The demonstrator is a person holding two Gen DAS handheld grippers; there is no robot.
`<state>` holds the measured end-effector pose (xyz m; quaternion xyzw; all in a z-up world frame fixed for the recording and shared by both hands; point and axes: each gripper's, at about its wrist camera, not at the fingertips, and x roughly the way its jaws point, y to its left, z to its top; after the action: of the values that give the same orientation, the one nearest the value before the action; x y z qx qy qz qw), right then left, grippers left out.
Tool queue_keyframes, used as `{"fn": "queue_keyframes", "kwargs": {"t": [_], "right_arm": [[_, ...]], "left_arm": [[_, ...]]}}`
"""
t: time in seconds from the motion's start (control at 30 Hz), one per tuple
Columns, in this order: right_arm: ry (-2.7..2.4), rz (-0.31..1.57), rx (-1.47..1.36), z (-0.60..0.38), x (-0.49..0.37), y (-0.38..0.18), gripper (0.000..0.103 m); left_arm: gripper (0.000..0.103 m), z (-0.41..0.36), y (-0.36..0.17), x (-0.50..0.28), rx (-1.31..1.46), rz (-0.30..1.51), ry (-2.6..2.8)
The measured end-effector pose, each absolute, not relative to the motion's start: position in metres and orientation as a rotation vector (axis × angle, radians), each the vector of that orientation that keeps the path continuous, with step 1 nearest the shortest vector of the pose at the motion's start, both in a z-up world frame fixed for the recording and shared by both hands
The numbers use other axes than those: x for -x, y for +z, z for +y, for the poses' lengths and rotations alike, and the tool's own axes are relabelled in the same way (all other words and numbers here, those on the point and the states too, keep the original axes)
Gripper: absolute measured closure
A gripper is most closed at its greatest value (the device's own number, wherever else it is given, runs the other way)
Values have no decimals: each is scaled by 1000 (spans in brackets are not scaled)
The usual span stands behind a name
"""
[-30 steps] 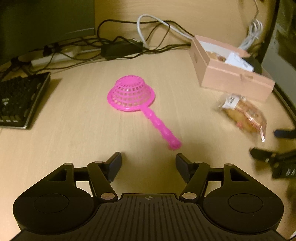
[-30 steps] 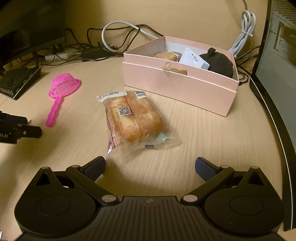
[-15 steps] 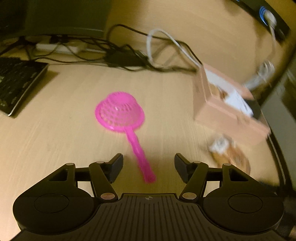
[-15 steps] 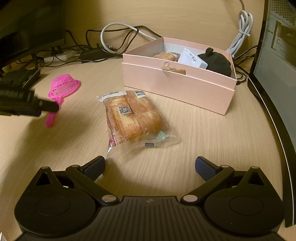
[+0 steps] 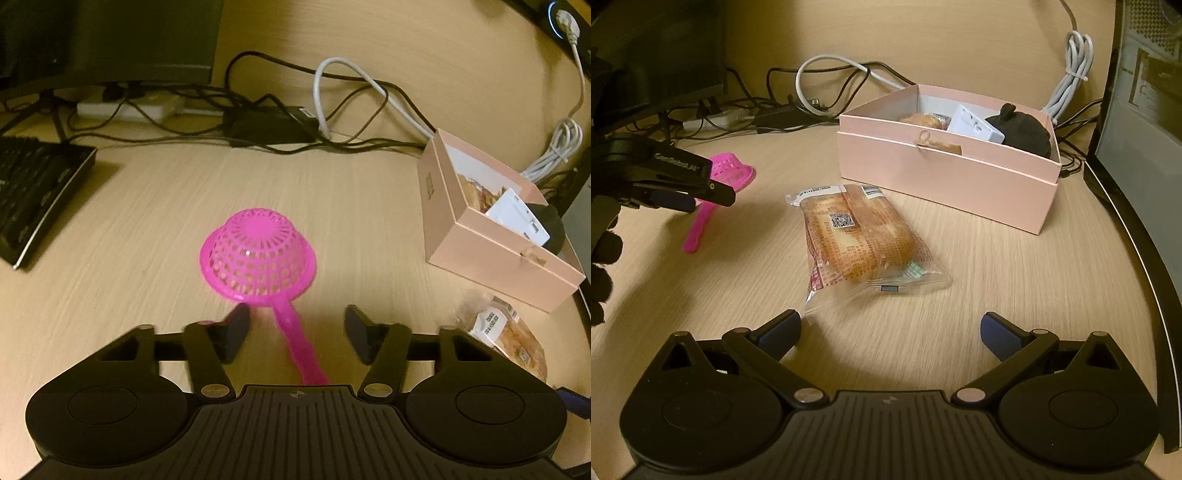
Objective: Organize objects
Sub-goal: 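Reach the left tool to the pink strainer handle and grasp it, then grasp the wrapped bread packet with the right tool while the left lifts the strainer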
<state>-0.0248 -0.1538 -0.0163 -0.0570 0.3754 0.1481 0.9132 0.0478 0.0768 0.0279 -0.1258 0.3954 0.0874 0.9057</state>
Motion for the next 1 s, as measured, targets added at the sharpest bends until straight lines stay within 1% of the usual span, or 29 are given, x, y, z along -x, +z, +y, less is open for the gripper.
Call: {"fn": "queue_keyframes", "kwargs": {"t": [0.03, 0.07, 0.1, 0.33, 0.6, 0.8, 0.9, 1.0], "right_arm": [[305, 774, 118, -154, 25, -16, 0], [305, 774, 117, -153, 25, -16, 0], [305, 774, 117, -153, 25, -16, 0], [312, 778, 118, -153, 26, -14, 0], [368, 840, 138, -149, 16, -8, 0], [332, 733, 126, -148, 5, 16, 0], [336, 732, 131, -145, -13, 21, 0], [353, 784, 139, -139, -33, 14, 0]], "left_arm": [[66, 77, 28, -48, 253, 816, 178], [81, 78, 27, -48, 248, 819, 184], [83, 80, 27, -48, 251, 821, 196], [86, 99, 27, -41, 384, 835, 146], [87, 80, 29, -26, 296, 863, 75], [87, 59, 31, -11, 240, 899, -6], [87, 49, 31, -6, 228, 910, -35], [87, 43, 31, -1, 215, 912, -45]]}}
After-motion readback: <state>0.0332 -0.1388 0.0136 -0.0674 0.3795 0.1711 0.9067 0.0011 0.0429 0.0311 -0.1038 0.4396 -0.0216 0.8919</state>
